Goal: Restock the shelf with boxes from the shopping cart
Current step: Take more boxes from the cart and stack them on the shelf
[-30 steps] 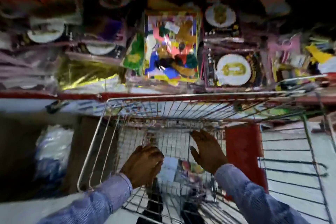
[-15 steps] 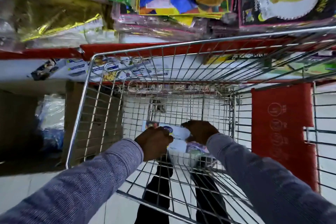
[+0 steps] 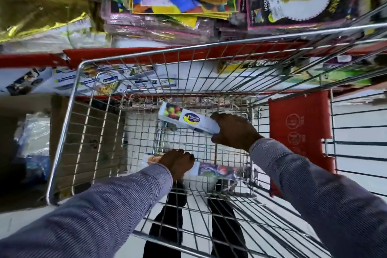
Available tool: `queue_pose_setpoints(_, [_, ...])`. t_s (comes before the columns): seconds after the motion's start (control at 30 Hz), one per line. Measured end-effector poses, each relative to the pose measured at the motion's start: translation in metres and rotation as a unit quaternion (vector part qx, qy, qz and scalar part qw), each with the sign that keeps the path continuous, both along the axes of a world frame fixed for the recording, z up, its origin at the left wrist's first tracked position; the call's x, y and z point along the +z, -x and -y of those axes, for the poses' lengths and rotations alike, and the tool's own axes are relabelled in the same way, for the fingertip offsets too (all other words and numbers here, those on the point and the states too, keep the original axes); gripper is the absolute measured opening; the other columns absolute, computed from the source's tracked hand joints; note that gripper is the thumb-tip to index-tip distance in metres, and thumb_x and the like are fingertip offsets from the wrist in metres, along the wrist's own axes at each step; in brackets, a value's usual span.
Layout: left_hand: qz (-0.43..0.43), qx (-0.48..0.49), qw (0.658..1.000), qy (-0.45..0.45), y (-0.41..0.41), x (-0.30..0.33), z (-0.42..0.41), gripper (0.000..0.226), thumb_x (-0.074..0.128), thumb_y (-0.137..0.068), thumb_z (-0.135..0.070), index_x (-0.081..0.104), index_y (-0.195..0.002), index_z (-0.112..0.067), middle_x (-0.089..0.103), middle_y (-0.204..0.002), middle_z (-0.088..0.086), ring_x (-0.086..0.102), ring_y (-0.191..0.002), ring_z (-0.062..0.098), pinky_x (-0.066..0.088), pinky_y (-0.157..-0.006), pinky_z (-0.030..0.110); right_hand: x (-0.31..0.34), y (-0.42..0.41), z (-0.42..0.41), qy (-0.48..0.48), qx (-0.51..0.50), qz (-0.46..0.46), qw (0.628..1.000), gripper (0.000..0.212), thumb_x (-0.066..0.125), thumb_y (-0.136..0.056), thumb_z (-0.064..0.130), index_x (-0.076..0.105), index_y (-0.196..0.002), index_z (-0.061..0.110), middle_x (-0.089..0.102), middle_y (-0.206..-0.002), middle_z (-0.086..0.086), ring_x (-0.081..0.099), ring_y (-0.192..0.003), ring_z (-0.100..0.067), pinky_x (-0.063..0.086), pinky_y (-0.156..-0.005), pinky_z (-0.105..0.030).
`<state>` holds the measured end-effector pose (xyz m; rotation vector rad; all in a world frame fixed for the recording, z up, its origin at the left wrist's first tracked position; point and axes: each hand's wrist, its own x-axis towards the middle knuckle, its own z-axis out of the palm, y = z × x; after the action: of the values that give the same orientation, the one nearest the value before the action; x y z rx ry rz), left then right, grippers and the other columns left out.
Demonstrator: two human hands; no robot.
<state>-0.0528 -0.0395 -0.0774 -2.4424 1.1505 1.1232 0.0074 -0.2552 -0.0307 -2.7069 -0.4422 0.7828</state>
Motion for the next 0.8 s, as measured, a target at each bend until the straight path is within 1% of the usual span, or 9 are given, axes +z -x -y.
queue_pose_setpoints(0.07, [-0.025,0.040,0.999,-0.017,-0.001,0.001,0.007,0.033,0.053,-0.093,-0.008,0.051,-0.124,-0.001,0.061,-0.120,0.020,0.058,-0.109,0.039,0.050,-0.087,0.046,0.019,-0.005,0.003,-0.003,0.009,0.044,0.999,0.073,0.063,-0.077,0.050,0.039,-0.136,0.016,0.064,-0.120,-0.015,0.063,-0.103,-0.034,0.050,-0.082,-0.038])
queue_pose_setpoints(0.17, [-0.046,0.042,0.998,0.006,-0.008,0.013,0.009,0.041,0.068,-0.085,-0.008,0.052,-0.122,0.000,0.061,-0.121,0.019,0.059,-0.107,0.038,0.050,-0.083,0.044,0.053,-0.011,0.006,0.000,0.031,0.099,0.995,0.075,0.060,-0.076,0.056,0.040,-0.138,0.019,0.067,-0.118,-0.013,0.065,-0.100,-0.033,0.051,-0.082,-0.037])
queue_pose_setpoints(0.27, [-0.044,0.097,0.992,0.070,-0.018,0.045,0.005,0.045,0.067,-0.088,-0.010,0.051,-0.128,0.002,0.058,-0.128,0.023,0.056,-0.113,0.038,0.048,-0.093,0.046,0.097,-0.018,0.008,-0.016,0.034,0.136,0.990,0.072,0.060,-0.077,0.056,0.042,-0.136,0.021,0.068,-0.117,-0.011,0.065,-0.100,-0.033,0.050,-0.081,-0.037])
queue_pose_setpoints(0.37, [-0.026,0.154,0.978,0.137,-0.028,0.103,0.000,0.049,0.067,-0.087,-0.011,0.051,-0.130,0.003,0.057,-0.129,0.026,0.055,-0.116,0.041,0.047,-0.096,0.050,0.151,-0.032,0.009,-0.036,0.047,0.184,0.981,0.062,0.061,-0.075,0.055,0.049,-0.125,0.019,0.070,-0.103,-0.010,0.067,-0.088,-0.033,0.048,-0.069,-0.033])
queue_pose_setpoints(0.47, [0.064,0.151,0.970,0.178,-0.047,0.180,-0.011,0.057,0.071,-0.077,-0.030,0.055,-0.129,-0.012,0.063,-0.126,0.015,0.060,-0.112,0.035,0.051,-0.090,0.041,0.216,-0.050,0.007,-0.025,0.075,0.254,0.964,0.059,0.062,-0.074,0.054,0.054,-0.121,0.019,0.072,-0.098,-0.009,0.068,-0.083,-0.032,0.043,-0.061,-0.030])
queue_pose_setpoints(0.53, [0.127,0.142,0.956,0.221,-0.059,0.228,-0.020,0.057,0.072,-0.070,-0.044,0.059,-0.122,-0.025,0.070,-0.117,0.005,0.066,-0.103,0.030,0.054,-0.079,0.035,0.261,-0.061,0.004,-0.028,0.081,0.278,0.957,0.058,0.058,-0.074,0.055,0.052,-0.121,0.021,0.072,-0.098,-0.007,0.068,-0.083,-0.032,0.046,-0.061,-0.031])
queue_pose_setpoints(0.67, [0.275,0.148,0.905,0.290,-0.077,0.342,-0.031,0.057,0.067,-0.061,-0.073,0.066,-0.102,-0.034,0.076,-0.094,-0.011,0.069,-0.083,0.012,0.052,-0.060,0.023,0.362,-0.084,-0.003,-0.014,0.089,0.345,0.934,0.057,0.049,-0.073,0.060,0.054,-0.116,0.024,0.071,-0.100,-0.007,0.067,-0.086,-0.032,0.052,-0.065,-0.037])
queue_pose_setpoints(0.73, [0.315,0.152,0.885,0.306,-0.082,0.389,-0.035,0.065,0.071,-0.057,-0.074,0.068,-0.108,-0.035,0.076,-0.098,-0.013,0.069,-0.085,0.010,0.054,-0.061,0.022,0.409,-0.094,-0.003,0.002,0.076,0.374,0.924,0.061,0.045,-0.071,0.065,0.054,-0.118,0.026,0.070,-0.105,-0.006,0.066,-0.091,-0.032,0.055,-0.068,-0.040])
queue_pose_setpoints(0.8, [0.334,0.150,0.882,0.296,-0.094,0.423,-0.036,0.064,0.072,-0.057,-0.068,0.067,-0.113,-0.036,0.075,-0.103,-0.012,0.069,-0.090,0.013,0.053,-0.066,0.026,0.449,-0.105,-0.003,-0.002,0.069,0.386,0.920,0.060,0.049,-0.072,0.064,0.054,-0.119,0.026,0.069,-0.109,-0.006,0.065,-0.094,-0.031,0.054,-0.071,-0.039])
